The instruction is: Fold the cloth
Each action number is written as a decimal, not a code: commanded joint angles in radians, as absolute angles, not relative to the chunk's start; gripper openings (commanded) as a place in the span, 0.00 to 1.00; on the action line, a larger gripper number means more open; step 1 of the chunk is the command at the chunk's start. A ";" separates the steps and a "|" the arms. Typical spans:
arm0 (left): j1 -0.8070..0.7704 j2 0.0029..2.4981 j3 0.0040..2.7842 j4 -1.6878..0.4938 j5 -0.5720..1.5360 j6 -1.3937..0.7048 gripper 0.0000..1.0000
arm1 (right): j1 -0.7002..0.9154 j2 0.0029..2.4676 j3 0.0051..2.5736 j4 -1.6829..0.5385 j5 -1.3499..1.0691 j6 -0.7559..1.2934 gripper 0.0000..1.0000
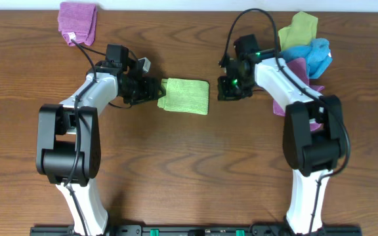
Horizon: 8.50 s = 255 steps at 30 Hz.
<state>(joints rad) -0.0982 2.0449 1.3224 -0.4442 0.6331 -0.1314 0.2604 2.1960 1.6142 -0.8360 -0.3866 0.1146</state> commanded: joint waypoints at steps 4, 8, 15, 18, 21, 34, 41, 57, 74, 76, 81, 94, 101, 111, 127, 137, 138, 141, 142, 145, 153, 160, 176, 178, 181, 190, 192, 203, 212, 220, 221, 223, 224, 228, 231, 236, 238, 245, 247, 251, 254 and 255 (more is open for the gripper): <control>-0.101 2.083 1.321 -0.427 0.665 -0.161 0.66 | 0.284 2.236 1.607 -0.795 -0.376 0.163 0.01; -0.101 2.085 1.321 -0.401 0.738 -0.179 0.67 | 0.299 2.272 1.607 -0.779 -0.378 0.187 0.02; -0.082 2.085 1.321 -0.406 0.851 -0.207 0.66 | 0.326 2.289 1.607 -0.771 -0.385 0.187 0.02; -0.078 2.085 1.321 -0.406 0.858 -0.206 0.67 | 0.328 2.289 1.607 -0.772 -0.385 0.186 0.02; -0.089 2.087 1.321 -0.407 0.855 -0.202 0.68 | 0.329 2.289 1.607 -0.762 -0.405 0.186 0.02; -0.149 2.089 1.319 -0.421 0.748 -0.187 0.48 | 0.352 2.289 1.608 -0.735 -0.431 0.187 0.01; -0.149 2.089 1.319 -0.426 0.692 -0.187 0.06 | 0.348 2.289 1.646 -0.775 -0.431 0.186 0.01; -0.133 2.087 1.319 -0.475 0.576 -0.144 0.95 | 0.331 2.289 1.704 -0.842 -0.429 0.133 0.01; -0.068 1.982 1.390 -0.561 0.717 -0.135 0.95 | 0.331 2.289 1.704 -0.857 -0.418 0.125 0.01; -0.067 1.982 1.390 -0.583 0.624 -0.123 0.95 | 0.331 2.289 1.704 -0.857 -0.418 0.125 0.01; -0.067 1.988 1.389 -0.598 0.539 -0.108 0.95 | 0.331 2.289 1.704 -0.857 -0.418 0.125 0.01; -0.068 2.042 1.376 -0.589 0.574 -0.104 0.95 | 0.331 2.289 1.704 -0.859 -0.418 0.125 0.01; -0.068 2.102 1.361 -0.564 0.672 -0.113 0.95 | 0.331 2.289 1.704 -0.858 -0.418 0.124 0.02; -0.092 2.189 1.361 -0.546 0.822 -0.127 0.96 | 0.330 2.289 1.704 -0.855 -0.418 0.114 0.01; -0.056 2.199 1.481 -0.435 0.900 -0.226 0.06 | 0.273 2.281 1.737 -0.931 -0.419 0.095 0.01; 0.163 2.197 2.016 -0.292 0.702 -0.503 0.06 | 0.237 2.230 1.772 -0.985 -0.419 0.073 0.02; 0.189 2.197 2.019 -0.239 0.694 -0.562 0.06 | 0.237 2.229 1.772 -0.988 -0.419 0.073 0.01; 0.265 2.218 2.018 -0.089 0.696 -0.755 0.06 | 0.237 2.228 1.772 -0.997 -0.419 0.073 0.01; 0.290 2.233 2.018 -0.044 0.699 -0.812 0.06 | 0.237 2.228 1.772 -0.997 -0.419 0.073 0.01; 0.323 2.273 2.018 0.020 0.697 -0.902 0.06 | 0.238 2.228 1.772 -0.996 -0.424 0.074 0.02; 0.327 2.482 2.018 0.415 0.657 -1.316 0.06 | 0.247 2.228 1.772 -1.052 -0.427 0.089 0.01; 0.327 2.591 2.018 0.585 0.597 -1.414 0.06 | 0.249 2.228 1.772 -1.123 -0.427 0.089 0.02; 0.313 2.633 2.018 0.439 0.632 -1.414 0.06 | 0.252 2.228 1.772 -1.127 -0.435 0.134 0.02; 0.314 2.633 2.018 0.461 0.652 -1.415 0.49 | 0.253 2.228 1.772 -1.127 -0.439 0.134 0.01; 0.326 2.633 2.019 0.521 0.699 -1.421 0.95 | 0.258 2.228 1.772 -1.134 -0.438 0.134 0.02; 0.403 2.625 2.019 0.514 0.856 -1.461 0.96 | 0.286 2.228 1.772 -1.134 -0.438 0.134 0.01; 0.418 2.621 2.019 0.479 0.875 -1.464 0.96 | 0.293 2.228 1.772 -1.134 -0.438 0.134 0.01; 0.445 2.589 2.019 0.281 0.951 -1.403 0.96 | 0.324 2.228 1.772 -1.134 -0.438 0.138 0.01; 0.475 2.502 2.019 0.016 0.944 -1.156 0.96 | 0.336 2.228 1.772 -1.134 -0.438 0.138 0.02; 0.505 2.190 2.019 -0.430 0.802 -0.532 0.96 | 0.336 2.215 1.845 -1.153 -0.437 0.087 0.01; 0.495 2.127 2.019 -0.548 0.741 -0.388 0.96 | 0.335 2.202 1.885 -1.169 -0.414 0.072 0.01; 0.456 2.029 2.019 -0.754 0.567 -0.157 0.96 | 0.335 2.169 1.942 -1.179 -0.345 0.052 0.02; 0.429 1.986 2.019 -0.851 0.474 -0.072 0.96 | 0.335 2.143 1.961 -1.182 -0.297 0.046 0.01; 0.335 1.855 1.985 -1.024 0.399 0.033 0.96 | 0.336 2.018 1.969 -1.192 -0.155 0.030 0.02; 0.258 1.699 1.863 -1.013 0.352 0.034 0.96 | 0.346 1.885 1.958 -1.221 -0.055 -0.003 0.02; 0.115 1.360 1.548 -0.913 0.233 0.030 0.96 | 0.347 1.594 1.773 -1.188 0.032 -0.001 0.02; 0.062 1.229 1.432 -0.908 0.182 0.030 0.96 | 0.348 1.442 1.631 -1.129 0.057 0.002 0.02; -0.067 0.822 0.960 -0.826 0.119 -0.081 0.95 | 0.348 0.902 0.968 -0.820 0.075 0.057 0.02; -0.069 0.722 0.810 -0.773 0.162 -0.088 0.96 | 0.347 0.786 0.781 -0.743 0.074 0.108 0.02; -0.069 0.609 0.640 -0.653 0.242 -0.116 0.96 | 0.348 0.674 0.633 -0.656 0.052 0.146 0.26; -0.069 0.599 0.639 -0.603 0.252 -0.116 0.95 | 0.347 0.658 0.635 -0.626 0.056 0.145 0.99; -0.069 0.600 0.639 -0.588 0.252 -0.116 0.95 | 0.347 0.659 0.635 -0.610 0.060 0.145 0.99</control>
<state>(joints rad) -0.0631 0.6113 0.6254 -0.6193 0.2218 -0.1009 0.3428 0.6750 0.6243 -0.6331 0.0566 0.1207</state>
